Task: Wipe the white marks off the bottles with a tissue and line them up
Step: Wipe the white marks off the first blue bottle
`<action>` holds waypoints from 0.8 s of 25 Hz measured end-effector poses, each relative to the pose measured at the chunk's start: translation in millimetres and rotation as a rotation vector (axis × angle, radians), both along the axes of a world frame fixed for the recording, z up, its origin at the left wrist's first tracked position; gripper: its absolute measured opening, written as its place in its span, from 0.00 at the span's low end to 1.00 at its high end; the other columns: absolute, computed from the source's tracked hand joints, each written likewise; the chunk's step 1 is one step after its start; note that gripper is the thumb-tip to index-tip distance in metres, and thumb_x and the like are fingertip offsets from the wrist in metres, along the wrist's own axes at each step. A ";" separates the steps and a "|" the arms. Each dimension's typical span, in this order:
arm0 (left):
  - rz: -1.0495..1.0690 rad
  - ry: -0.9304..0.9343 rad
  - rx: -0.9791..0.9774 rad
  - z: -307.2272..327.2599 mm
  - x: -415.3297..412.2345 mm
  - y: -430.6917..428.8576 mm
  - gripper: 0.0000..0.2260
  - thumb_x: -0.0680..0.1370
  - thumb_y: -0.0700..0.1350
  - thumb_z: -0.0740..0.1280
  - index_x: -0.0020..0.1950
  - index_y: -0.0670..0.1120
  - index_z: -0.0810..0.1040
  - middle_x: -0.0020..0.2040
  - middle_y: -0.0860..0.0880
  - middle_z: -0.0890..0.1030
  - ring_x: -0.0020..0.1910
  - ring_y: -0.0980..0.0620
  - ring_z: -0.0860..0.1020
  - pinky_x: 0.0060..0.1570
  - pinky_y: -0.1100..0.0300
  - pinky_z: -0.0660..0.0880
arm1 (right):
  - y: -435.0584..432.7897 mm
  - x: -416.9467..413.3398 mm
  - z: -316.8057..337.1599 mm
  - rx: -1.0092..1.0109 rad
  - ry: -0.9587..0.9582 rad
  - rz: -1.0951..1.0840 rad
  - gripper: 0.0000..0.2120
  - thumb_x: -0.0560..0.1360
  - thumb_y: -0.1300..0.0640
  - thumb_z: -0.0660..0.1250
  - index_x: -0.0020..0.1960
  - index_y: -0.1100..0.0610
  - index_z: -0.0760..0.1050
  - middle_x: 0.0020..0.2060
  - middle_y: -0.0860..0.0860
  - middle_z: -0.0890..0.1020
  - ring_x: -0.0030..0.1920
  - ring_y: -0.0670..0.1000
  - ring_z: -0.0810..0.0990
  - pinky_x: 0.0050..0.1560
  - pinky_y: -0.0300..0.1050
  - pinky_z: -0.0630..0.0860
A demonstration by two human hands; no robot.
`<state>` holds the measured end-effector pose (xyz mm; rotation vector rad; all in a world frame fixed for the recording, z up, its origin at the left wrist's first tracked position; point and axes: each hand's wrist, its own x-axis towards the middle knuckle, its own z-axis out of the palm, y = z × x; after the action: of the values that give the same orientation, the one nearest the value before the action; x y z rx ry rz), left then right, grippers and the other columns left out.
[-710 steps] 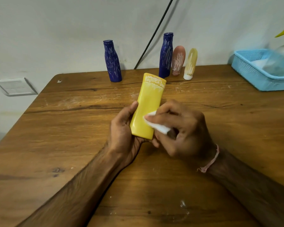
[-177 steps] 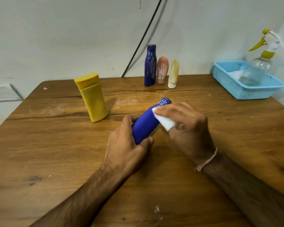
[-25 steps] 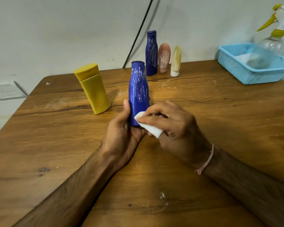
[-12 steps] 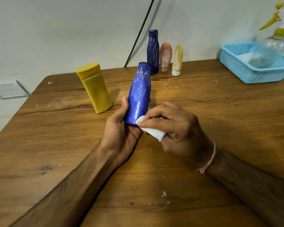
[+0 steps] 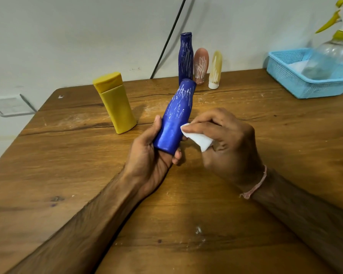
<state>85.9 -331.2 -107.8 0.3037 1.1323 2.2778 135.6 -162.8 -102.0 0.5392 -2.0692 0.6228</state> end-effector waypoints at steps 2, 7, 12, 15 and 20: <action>-0.021 0.007 0.019 1.3 0.7 0.3 0.23 0.85 0.54 0.54 0.52 0.43 0.85 0.42 0.43 0.80 0.28 0.50 0.74 0.29 0.58 0.68 | -2.3 3.8 -1.8 0.076 -0.036 0.106 0.07 0.73 0.69 0.74 0.50 0.64 0.86 0.45 0.58 0.84 0.45 0.56 0.82 0.46 0.49 0.77; 0.029 0.041 -0.084 0.1 1.7 2.3 0.20 0.84 0.55 0.57 0.58 0.39 0.78 0.39 0.41 0.79 0.26 0.48 0.73 0.28 0.57 0.71 | 6.2 -3.0 4.3 0.027 0.020 -0.019 0.08 0.75 0.66 0.74 0.54 0.64 0.85 0.47 0.59 0.84 0.47 0.57 0.82 0.46 0.51 0.78; 0.117 0.196 -0.133 -9.1 0.6 4.7 0.26 0.84 0.56 0.59 0.61 0.31 0.75 0.42 0.36 0.75 0.31 0.43 0.72 0.33 0.50 0.67 | -0.9 2.7 -1.6 0.089 -0.053 0.059 0.09 0.74 0.64 0.75 0.54 0.64 0.85 0.47 0.59 0.82 0.46 0.56 0.82 0.45 0.47 0.79; 0.153 0.230 -0.158 -11.7 3.3 6.6 0.23 0.84 0.55 0.59 0.59 0.35 0.77 0.42 0.38 0.77 0.32 0.44 0.73 0.36 0.49 0.68 | 9.4 -1.9 2.5 0.043 -0.053 -0.049 0.11 0.72 0.66 0.76 0.55 0.64 0.84 0.46 0.59 0.82 0.45 0.53 0.81 0.44 0.42 0.78; 0.152 0.230 -0.132 -10.4 3.5 6.2 0.23 0.84 0.54 0.59 0.61 0.32 0.75 0.44 0.37 0.76 0.35 0.43 0.72 0.36 0.49 0.67 | 7.4 1.9 -2.3 0.102 -0.101 0.034 0.14 0.72 0.64 0.76 0.57 0.63 0.84 0.47 0.58 0.81 0.47 0.50 0.79 0.48 0.36 0.77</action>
<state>89.5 -325.0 -118.2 0.4497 1.4611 2.3292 137.5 -155.4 -104.3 0.6141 -2.2002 0.5766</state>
